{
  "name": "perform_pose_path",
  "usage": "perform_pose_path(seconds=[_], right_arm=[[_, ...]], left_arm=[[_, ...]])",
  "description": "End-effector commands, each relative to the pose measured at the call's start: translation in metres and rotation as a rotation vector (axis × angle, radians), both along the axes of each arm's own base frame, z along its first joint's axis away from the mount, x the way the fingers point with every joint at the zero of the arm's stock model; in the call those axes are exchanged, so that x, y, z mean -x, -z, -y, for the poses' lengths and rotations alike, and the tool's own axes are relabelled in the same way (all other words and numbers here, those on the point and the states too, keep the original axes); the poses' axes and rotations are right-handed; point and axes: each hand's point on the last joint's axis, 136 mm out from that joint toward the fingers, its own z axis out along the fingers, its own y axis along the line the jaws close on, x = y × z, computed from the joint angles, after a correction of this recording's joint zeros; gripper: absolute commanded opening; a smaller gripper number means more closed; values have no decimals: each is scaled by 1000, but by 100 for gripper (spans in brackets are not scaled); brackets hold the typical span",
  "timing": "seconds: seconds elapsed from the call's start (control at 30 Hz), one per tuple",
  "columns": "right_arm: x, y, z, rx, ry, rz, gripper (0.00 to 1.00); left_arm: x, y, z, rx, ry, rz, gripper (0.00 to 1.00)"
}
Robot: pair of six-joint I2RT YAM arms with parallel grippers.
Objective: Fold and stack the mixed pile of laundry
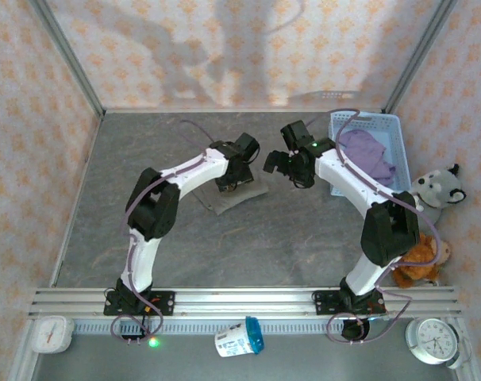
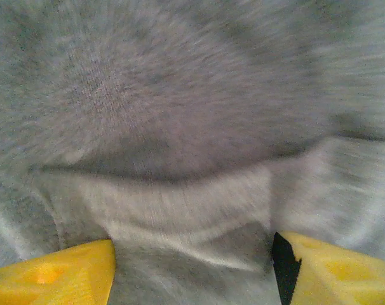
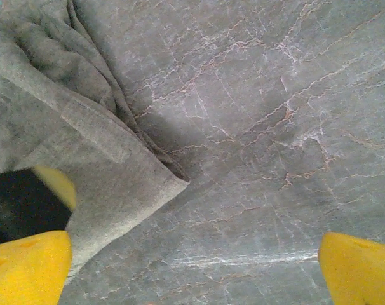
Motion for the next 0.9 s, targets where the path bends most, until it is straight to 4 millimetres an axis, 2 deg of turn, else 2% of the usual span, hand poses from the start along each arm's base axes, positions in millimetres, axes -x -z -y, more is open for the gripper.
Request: perform_pose_path(seconds=[0.0, 0.07, 0.17, 0.37, 0.53, 0.7, 0.87], right_arm=[[5, -7, 16, 76, -16, 12, 99], [2, -10, 23, 103, -12, 24, 99], [-5, -13, 38, 143, 29, 42, 99], [-27, -17, 76, 158, 165, 63, 99], [-49, -21, 107, 174, 268, 78, 99], [-67, -21, 144, 226, 372, 61, 99], [-75, -14, 186, 311, 474, 21, 99]], left_arm=[[3, 14, -30, -132, -37, -67, 68], [4, 16, -48, -210, 31, -105, 68], [5, 14, -86, -265, 99, -144, 68], [13, 9, -174, -284, 214, -240, 68], [12, 7, -239, -299, 200, -305, 68], [7, 12, -288, -235, 83, -330, 67], [0, 7, -324, -220, 45, -327, 66]])
